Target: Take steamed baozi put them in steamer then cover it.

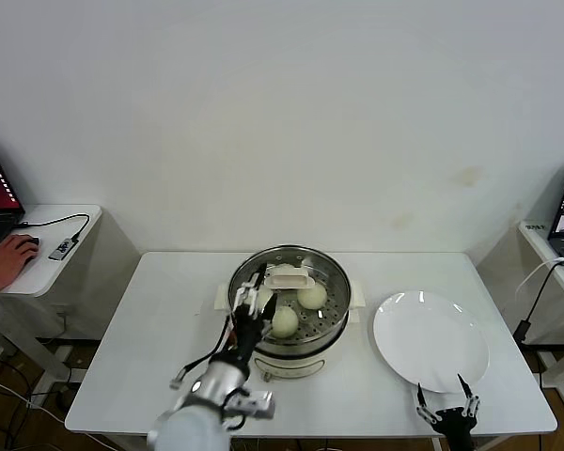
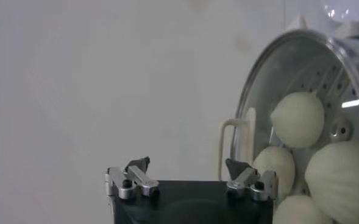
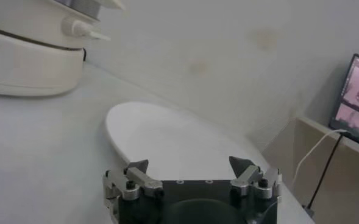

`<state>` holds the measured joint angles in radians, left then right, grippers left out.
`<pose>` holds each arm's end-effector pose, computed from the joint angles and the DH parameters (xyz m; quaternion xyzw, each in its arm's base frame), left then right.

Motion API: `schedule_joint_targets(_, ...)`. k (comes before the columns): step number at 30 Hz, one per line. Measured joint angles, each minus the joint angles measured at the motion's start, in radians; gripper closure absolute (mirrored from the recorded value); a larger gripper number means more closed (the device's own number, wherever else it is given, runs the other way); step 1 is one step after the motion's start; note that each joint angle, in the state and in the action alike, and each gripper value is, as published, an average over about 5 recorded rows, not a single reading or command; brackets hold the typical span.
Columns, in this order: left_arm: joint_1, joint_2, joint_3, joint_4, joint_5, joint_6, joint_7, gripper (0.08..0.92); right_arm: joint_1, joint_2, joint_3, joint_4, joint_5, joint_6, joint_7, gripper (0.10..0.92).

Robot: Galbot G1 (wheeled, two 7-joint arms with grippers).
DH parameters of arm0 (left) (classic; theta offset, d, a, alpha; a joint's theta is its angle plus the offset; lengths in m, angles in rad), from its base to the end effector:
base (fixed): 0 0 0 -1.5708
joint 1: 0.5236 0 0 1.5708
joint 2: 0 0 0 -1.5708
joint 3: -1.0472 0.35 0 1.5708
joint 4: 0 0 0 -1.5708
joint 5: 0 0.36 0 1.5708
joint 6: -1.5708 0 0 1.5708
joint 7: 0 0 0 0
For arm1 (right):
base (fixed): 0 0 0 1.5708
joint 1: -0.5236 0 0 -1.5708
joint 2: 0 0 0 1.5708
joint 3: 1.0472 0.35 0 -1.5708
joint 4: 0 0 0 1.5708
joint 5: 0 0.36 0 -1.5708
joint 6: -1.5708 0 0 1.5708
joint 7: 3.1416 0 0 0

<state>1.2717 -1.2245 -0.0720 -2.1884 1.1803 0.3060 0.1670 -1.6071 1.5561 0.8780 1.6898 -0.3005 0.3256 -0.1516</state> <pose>0.2181 -0.0724 -0.2310 0.1163 0.7795 0.6063 0.1063 0.1218 -0.1285 -0.4368 -0.0210 -0.9704 0.2201 0.0975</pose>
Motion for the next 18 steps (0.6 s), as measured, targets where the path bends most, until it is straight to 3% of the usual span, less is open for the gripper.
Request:
schedule_joint_targets(10,0.266,0.001,-0.241,-0.013,-0.565,-0.212,-0.271,0.177,-0.065,-0.060,-0.055,0.076,0.087,-0.031,-0.020,0.203)
schedule_joint_targets(18,0.423,-0.002,-0.331,0.051,-1.037,-0.354,-0.354,0.177,-0.135,-0.131,-0.113,0.158,0.167,-0.041,-0.010,0.203)
